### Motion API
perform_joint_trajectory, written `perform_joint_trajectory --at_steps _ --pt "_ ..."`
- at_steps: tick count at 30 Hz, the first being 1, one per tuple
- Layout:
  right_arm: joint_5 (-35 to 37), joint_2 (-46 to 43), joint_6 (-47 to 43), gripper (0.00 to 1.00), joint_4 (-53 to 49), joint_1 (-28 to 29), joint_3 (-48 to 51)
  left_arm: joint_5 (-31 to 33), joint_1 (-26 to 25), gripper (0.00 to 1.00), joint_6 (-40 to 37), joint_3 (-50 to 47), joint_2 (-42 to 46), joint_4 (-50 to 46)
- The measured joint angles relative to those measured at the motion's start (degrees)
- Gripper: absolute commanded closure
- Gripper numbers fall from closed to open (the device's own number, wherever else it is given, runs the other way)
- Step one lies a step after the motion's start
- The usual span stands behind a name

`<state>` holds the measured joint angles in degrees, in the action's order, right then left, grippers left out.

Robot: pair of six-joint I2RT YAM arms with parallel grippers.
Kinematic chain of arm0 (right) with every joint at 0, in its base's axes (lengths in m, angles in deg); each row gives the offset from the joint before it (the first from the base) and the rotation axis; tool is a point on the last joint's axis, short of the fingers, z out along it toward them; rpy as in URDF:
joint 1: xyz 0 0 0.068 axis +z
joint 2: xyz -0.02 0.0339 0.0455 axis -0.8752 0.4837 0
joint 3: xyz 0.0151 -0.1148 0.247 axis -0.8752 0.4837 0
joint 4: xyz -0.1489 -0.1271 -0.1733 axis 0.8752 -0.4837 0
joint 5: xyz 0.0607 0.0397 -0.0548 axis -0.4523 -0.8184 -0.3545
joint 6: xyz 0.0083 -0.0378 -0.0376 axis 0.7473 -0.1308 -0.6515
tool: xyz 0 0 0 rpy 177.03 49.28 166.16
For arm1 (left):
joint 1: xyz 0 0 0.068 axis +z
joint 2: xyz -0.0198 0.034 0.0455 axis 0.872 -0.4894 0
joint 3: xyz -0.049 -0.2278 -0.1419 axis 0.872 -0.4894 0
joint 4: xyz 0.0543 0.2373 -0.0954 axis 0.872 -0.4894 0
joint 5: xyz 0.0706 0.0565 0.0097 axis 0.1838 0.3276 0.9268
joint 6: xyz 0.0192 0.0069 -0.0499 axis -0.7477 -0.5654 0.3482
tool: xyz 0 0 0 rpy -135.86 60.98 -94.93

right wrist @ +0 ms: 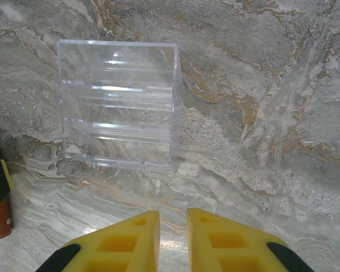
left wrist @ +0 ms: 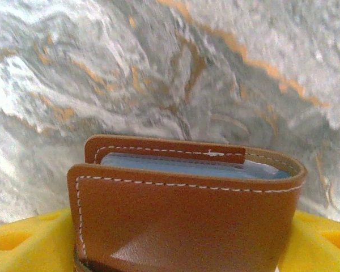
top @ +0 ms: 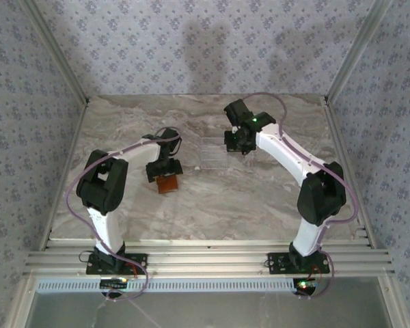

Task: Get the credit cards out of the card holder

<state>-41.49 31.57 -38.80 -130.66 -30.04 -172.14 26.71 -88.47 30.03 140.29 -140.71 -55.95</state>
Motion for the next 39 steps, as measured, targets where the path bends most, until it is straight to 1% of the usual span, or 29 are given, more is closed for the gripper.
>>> perform_joint_trajectory --at_steps 5,10,15,19,22,27,33,36,39 --pt "0.46 -2.75 0.17 0.78 0.04 0.63 3.26 -0.24 -4.31 0.19 0.02 -0.81 3.45 -1.31" --pt "0.39 -5.73 0.46 0.78 0.09 0.63 7.65 -0.46 -11.06 0.19 0.68 -0.35 4.83 -1.86" --pt "0.42 -7.02 0.92 0.78 0.2 0.63 10.43 -1.27 -17.86 0.2 2.64 3.96 2.34 -2.82" --pt "0.44 -7.93 1.36 0.78 0.42 0.63 11.87 -2.14 -21.7 0.2 4.46 8.39 -1.84 -2.19" --pt "0.44 -8.5 1.55 0.78 0.39 0.61 12.63 -2.86 -23.39 0.19 5.62 10.54 -4.7 -1.49" --pt "0.87 -8.79 1.73 0.79 0.48 0.07 13.44 -3.61 -24.28 0.16 6.25 12.5 -8.59 -1.46" --pt "0.85 -9.9 1.75 0.79 0.46 -0.46 14.58 -3.21 -24.48 0.09 6.19 13.44 -8.92 -2.29" --pt "0.85 -11.63 1.84 0.78 0.63 -0.74 15.52 -2.4 -24.48 0.09 6.14 14.08 -8.79 -3.43" --pt "0.11 -13.53 2.1 0.77 1.16 -1.2 17.18 -1.62 -24.48 0.13 5.99 14.38 -7.82 -4.98"
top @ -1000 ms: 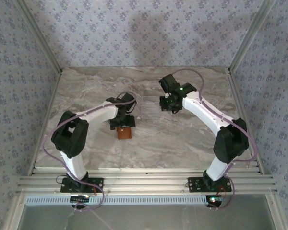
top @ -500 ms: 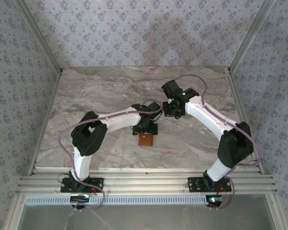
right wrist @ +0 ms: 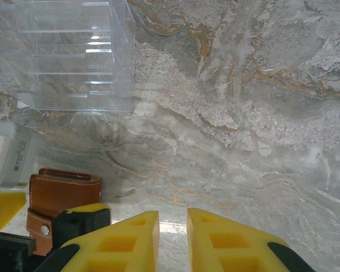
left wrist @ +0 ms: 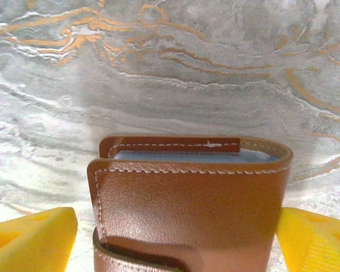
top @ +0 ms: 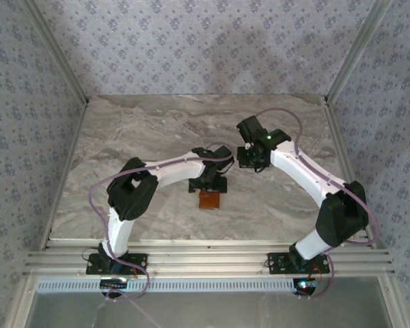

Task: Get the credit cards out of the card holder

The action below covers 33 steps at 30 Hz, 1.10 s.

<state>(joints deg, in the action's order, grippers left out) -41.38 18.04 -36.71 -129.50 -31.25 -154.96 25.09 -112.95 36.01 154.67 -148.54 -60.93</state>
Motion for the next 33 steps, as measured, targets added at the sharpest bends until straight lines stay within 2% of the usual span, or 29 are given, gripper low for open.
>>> perform_joint_trajectory --at_steps 2,11,25,33 --pt "-1.4 -0.98 0.2 0.77 0.68 -0.57 1.62 0.57 0.0 0.16 -0.39 -0.02 1.53 -1.18" --pt "-11.52 -2.47 2.78 0.76 8.17 -2.32 12.92 0.76 0.0 0.42 -0.74 -2.03 7.39 -2.49" --pt "-23.28 3.5 8.72 0.75 22.73 -2.14 19.1 -3.21 0.0 0.47 -1.07 -4.79 5.18 -1.42" --pt "-26.1 5.33 10.1 0.74 26.03 -1.55 19.28 -4.15 0.0 0.62 -1.6 -5.05 4.09 -0.57"
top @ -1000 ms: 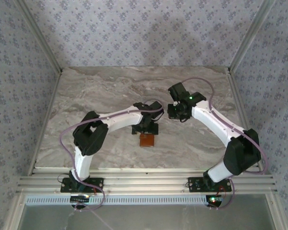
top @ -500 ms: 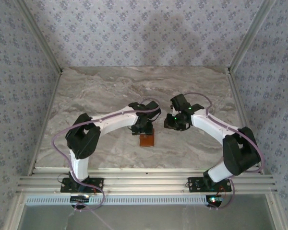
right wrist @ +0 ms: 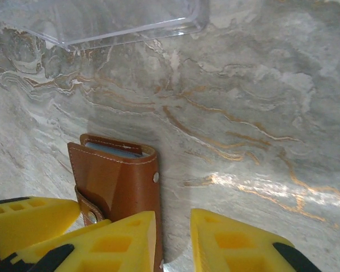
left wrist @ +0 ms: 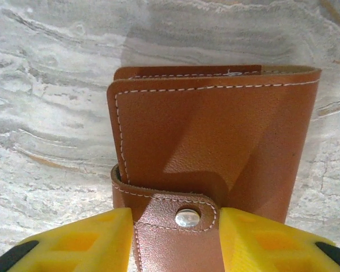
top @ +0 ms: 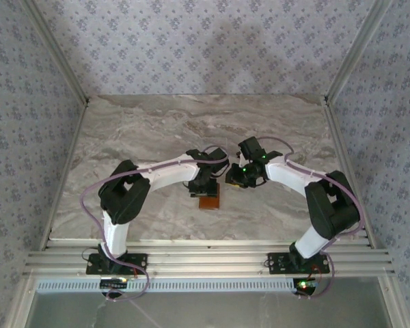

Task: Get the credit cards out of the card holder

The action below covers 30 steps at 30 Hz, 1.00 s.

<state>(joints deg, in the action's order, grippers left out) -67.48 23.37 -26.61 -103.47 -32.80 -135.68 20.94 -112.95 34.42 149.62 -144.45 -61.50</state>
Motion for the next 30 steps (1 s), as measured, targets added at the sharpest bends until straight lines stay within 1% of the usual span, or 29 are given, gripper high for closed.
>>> perform_joint_trajectory --at_steps 3,5,11,14,17,20,23,30 --pt "-1.09 1.29 0.48 0.71 1.14 0.35 0.02 -0.37 0.0 0.68 -0.39 0.0 0.0 0.24" --pt "-1.68 2.16 0.85 0.68 1.86 0.81 0.04 -0.63 0.0 0.71 -0.52 0.0 0.0 0.46" --pt "-3.37 4.46 1.81 0.61 4.28 2.29 0.11 -1.27 0.0 0.78 -0.98 0.0 -0.02 0.92" --pt "-4.39 5.88 2.25 0.6 6.32 2.69 0.48 -1.46 0.02 0.84 -1.29 0.0 -0.04 0.83" --pt "-5.22 7.02 2.75 0.6 7.85 2.89 0.94 -1.68 0.07 0.88 -1.75 0.0 -0.04 0.83" --pt "-5.99 8.15 3.08 0.62 9.07 3.02 1.01 -1.92 0.07 0.9 -1.86 0.02 -0.04 0.85" --pt "-6.73 8.59 3.13 0.66 9.77 2.97 1.03 -2.12 0.11 0.91 -1.86 0.02 -0.04 0.9" --pt "-7.3 9.07 3.32 0.81 11.28 2.99 1.16 -2.32 0.11 0.93 -1.86 0.02 0.07 1.07"
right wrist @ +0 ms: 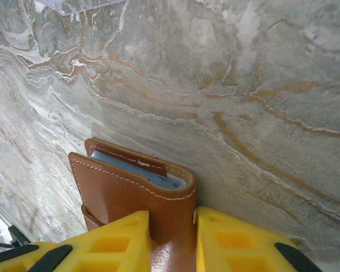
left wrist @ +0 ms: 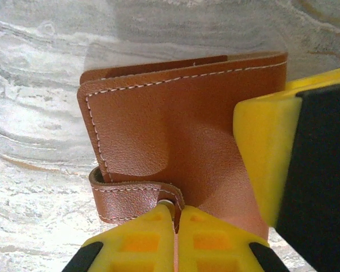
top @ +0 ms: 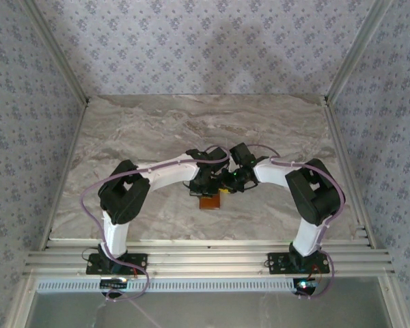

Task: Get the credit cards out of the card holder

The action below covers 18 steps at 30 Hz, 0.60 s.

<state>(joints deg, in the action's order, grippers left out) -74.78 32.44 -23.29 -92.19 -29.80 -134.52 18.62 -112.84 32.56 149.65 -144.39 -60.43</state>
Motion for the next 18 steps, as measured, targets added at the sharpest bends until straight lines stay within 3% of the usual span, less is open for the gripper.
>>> perform_joint_trajectory --at_steps 10,16,18 --pt "0.76 -0.44 -1.92 0.9 -0.79 -0.22 -0.02 0.68 0.85 0.96 0.02 -2.16 2.62 0.63" --pt "1.14 -0.55 -2.99 0.9 -1.51 -0.22 -0.22 0.68 3.69 0.95 -0.48 -4.46 5.86 0.39" --pt "1.46 -0.55 -3.28 0.86 -2.23 -0.22 -0.52 0.66 4.59 0.93 -0.85 -5.14 6.78 0.11"
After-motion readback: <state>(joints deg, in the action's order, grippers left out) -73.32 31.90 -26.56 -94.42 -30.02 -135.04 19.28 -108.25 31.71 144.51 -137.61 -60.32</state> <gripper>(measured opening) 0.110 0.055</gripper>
